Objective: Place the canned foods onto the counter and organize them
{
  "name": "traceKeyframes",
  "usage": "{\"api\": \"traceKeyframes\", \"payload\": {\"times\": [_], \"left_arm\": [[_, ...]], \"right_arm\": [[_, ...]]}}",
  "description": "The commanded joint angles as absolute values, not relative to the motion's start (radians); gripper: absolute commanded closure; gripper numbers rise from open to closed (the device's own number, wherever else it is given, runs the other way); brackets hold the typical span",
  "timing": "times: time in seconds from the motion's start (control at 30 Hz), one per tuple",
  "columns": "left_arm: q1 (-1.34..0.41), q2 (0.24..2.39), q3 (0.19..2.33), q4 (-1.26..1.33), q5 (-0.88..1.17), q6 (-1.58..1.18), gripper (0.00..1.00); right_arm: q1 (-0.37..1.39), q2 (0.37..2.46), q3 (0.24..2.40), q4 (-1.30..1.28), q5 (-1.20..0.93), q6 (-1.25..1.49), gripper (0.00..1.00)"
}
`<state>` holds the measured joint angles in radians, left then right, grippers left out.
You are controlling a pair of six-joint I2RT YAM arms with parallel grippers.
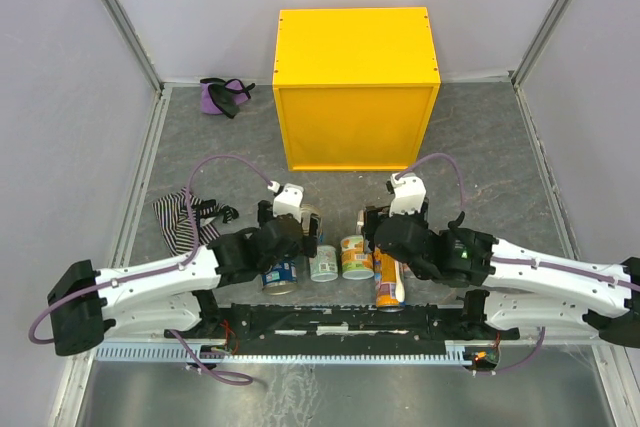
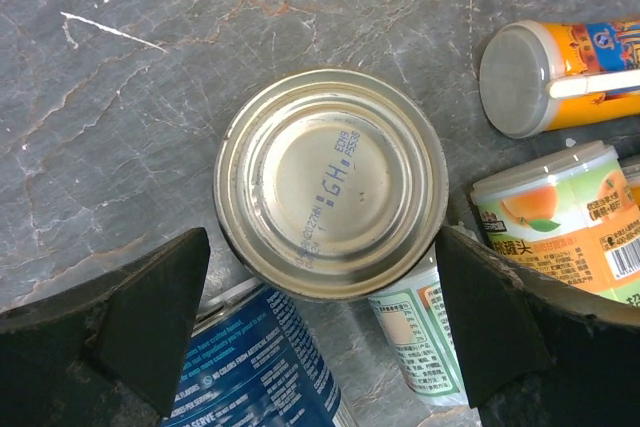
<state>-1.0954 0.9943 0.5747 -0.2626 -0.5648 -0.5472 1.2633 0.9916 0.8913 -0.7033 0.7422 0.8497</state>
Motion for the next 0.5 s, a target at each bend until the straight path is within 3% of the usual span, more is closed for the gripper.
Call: {"api": "traceKeyframes", "payload": {"times": [0.0, 0.47], "left_arm": [[-1.1, 1.036, 0.589, -0.209, -0.661, -0.549, 0.01], [-1.1, 1.125, 0.571, -0.07, -0.709, -0.513, 0.01]], "right_arm": [[1.268, 0.959, 0.885, -0.679, 0.763, 0.841, 0.12], [1.268, 0.964, 0.868, -0.643, 0.735, 0.83, 0.12]]}}
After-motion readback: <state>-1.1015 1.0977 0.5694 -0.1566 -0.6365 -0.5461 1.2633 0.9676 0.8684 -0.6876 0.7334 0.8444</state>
